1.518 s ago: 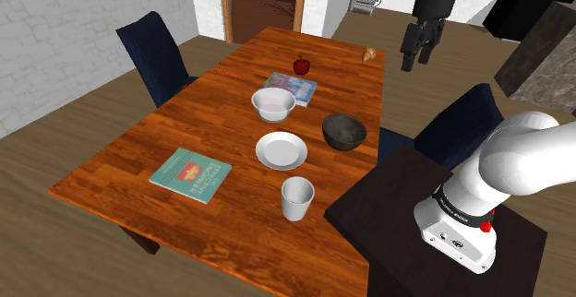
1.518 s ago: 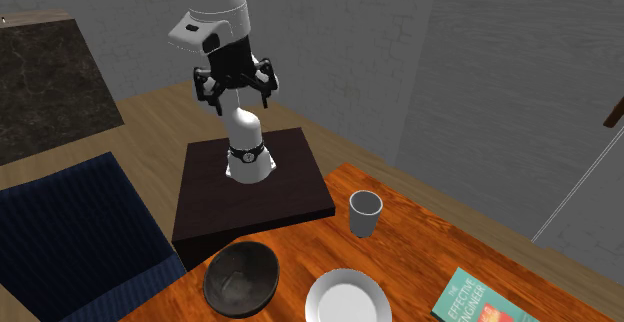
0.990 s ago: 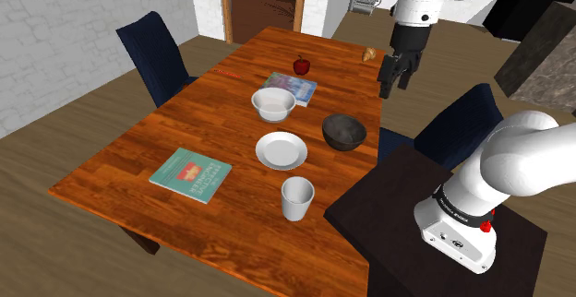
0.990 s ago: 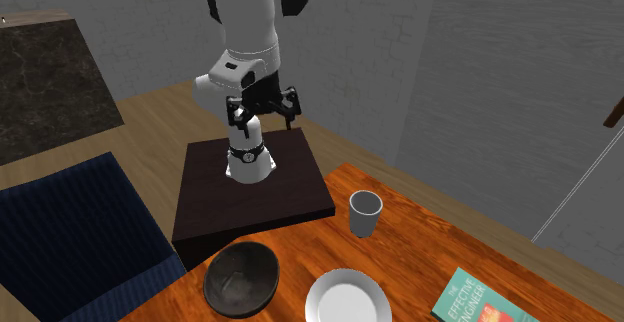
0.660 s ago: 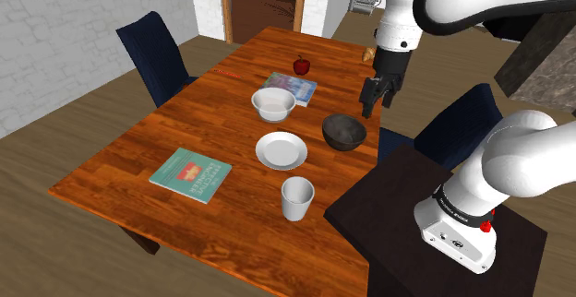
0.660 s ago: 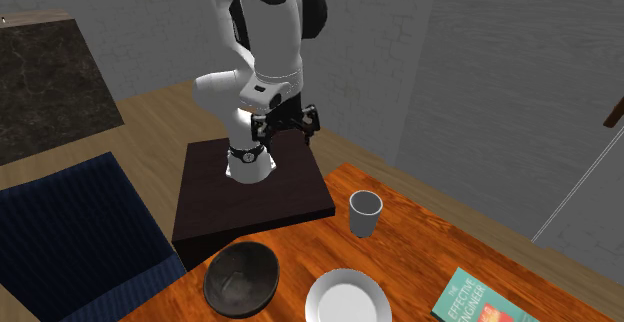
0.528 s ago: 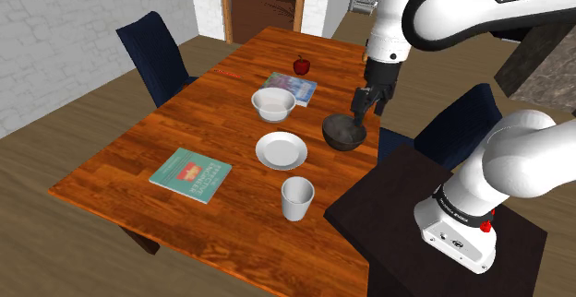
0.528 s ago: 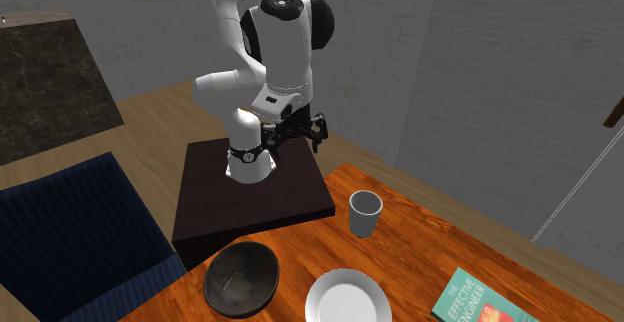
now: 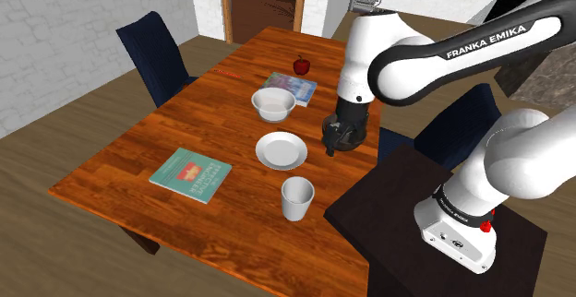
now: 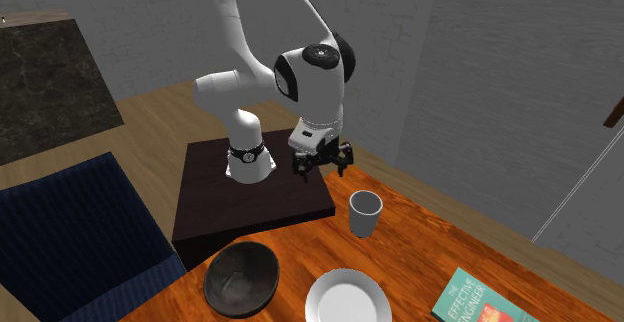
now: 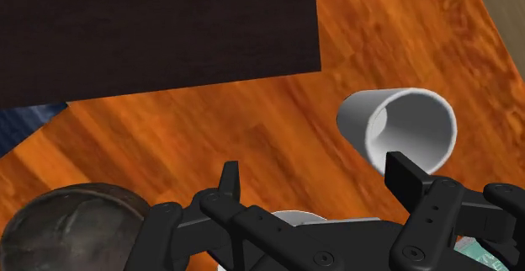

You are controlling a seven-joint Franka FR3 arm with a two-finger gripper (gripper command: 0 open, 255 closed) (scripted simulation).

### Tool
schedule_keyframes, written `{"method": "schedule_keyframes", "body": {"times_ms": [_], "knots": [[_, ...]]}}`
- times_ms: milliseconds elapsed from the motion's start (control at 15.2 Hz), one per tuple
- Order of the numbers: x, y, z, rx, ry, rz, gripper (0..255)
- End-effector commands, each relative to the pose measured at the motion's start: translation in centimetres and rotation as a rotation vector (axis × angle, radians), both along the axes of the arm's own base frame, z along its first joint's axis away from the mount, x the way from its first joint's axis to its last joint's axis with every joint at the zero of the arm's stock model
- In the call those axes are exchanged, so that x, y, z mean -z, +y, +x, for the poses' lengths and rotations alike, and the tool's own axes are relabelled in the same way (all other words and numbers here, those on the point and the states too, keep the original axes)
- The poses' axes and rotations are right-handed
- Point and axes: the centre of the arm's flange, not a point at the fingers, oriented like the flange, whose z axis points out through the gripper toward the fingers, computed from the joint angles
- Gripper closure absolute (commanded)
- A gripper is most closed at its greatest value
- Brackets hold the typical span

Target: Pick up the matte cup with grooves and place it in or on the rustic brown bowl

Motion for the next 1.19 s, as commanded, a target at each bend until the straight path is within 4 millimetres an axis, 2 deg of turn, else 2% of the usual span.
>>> {"method": "schedule_keyframes", "body": {"times_ms": [0, 528, 1056, 1122], "knots": [[2.1, 1.5, 0.1, 0.006, -0.011, 0.002, 0], [10.1, 8.0, 1.4, 0.028, -0.043, 0.006, 0], [14.3, 8.5, 1.2, 0.028, -0.043, 0.006, 0], [14.3, 8.5, 1.2, 0.028, -0.043, 0.006, 0]]}}
